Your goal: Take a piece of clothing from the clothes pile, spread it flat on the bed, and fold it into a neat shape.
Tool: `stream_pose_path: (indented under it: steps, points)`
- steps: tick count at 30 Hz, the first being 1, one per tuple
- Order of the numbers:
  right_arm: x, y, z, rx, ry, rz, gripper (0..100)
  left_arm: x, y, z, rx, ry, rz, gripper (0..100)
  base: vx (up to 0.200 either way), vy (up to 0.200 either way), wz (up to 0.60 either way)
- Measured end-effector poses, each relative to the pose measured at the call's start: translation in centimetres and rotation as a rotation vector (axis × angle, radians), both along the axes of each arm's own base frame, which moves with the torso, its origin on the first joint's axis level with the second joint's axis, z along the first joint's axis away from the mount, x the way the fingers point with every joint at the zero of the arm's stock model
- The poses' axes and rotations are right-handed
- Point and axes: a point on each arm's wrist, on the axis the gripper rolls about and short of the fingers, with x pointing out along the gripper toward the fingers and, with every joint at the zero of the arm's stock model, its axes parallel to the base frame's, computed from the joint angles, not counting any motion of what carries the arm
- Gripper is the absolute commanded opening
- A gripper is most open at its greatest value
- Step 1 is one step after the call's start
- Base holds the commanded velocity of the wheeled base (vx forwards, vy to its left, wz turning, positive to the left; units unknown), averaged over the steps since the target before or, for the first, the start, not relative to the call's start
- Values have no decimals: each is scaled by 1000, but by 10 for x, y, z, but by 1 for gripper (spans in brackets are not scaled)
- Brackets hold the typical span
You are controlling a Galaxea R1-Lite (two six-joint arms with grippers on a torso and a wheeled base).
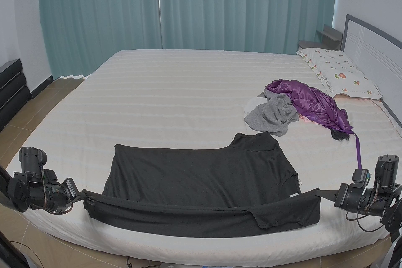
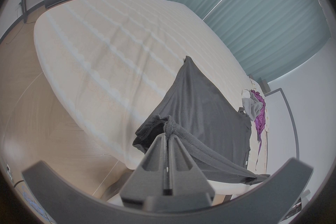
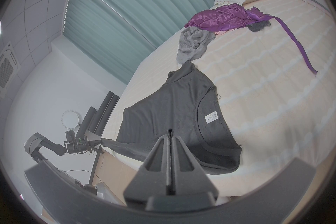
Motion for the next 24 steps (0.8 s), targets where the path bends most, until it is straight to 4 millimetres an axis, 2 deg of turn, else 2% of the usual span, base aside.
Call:
stream_pose_path:
  steps: [5, 11, 24]
  points:
    - [-2, 0, 4, 1, -15, 1, 0, -1, 0, -1, -2, 3, 2, 0, 0, 0, 0]
    - [1, 0, 6, 5, -28, -3, 0, 10, 2, 0, -3, -7, 3, 0, 0, 0, 0]
    - [35, 0, -5, 6, 0, -17, 0, 50, 1, -19, -10, 31, -24, 0, 0, 0, 0]
